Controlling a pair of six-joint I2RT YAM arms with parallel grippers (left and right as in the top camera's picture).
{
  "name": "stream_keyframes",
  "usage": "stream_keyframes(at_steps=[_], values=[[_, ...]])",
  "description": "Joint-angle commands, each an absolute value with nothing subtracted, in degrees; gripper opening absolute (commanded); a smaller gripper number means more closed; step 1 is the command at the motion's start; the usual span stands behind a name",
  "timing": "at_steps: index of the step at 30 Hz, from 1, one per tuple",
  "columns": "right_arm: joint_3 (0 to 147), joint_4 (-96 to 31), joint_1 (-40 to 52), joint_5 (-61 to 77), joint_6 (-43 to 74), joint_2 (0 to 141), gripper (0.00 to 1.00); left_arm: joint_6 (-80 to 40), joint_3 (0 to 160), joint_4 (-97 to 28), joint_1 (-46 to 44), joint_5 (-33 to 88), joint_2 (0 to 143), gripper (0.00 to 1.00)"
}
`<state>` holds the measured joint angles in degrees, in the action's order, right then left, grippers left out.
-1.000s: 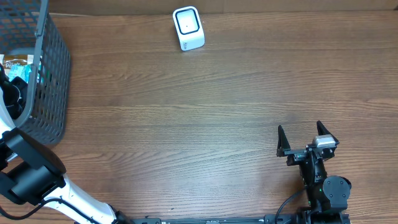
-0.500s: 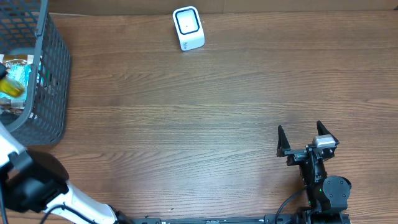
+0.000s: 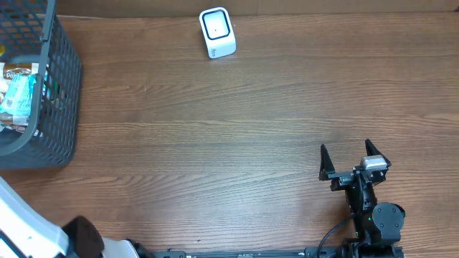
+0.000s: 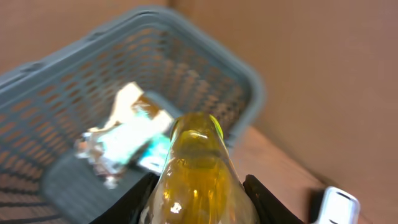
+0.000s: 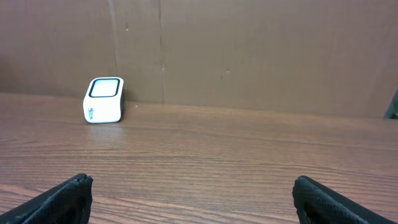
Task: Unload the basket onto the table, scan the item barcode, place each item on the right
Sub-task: 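Close the left gripper on the bottle neck and lift it, then carry the bottle with the left gripper to the table centre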
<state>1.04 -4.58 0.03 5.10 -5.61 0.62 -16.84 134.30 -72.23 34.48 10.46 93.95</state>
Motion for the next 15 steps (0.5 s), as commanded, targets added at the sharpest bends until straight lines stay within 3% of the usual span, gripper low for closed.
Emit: stream_keyframes(at_steps=[1, 15], values=[[0.4, -4.4, -0.1, 4.6, -5.7, 0.2, 1.0, -18.3, 135.7, -72.8, 31.2, 15.5, 91.3, 0.33], [0.4, -4.4, -0.1, 4.6, -5.7, 0.2, 1.0, -18.3, 132.6, -85.5, 11.0, 11.0, 90.7, 0.35]])
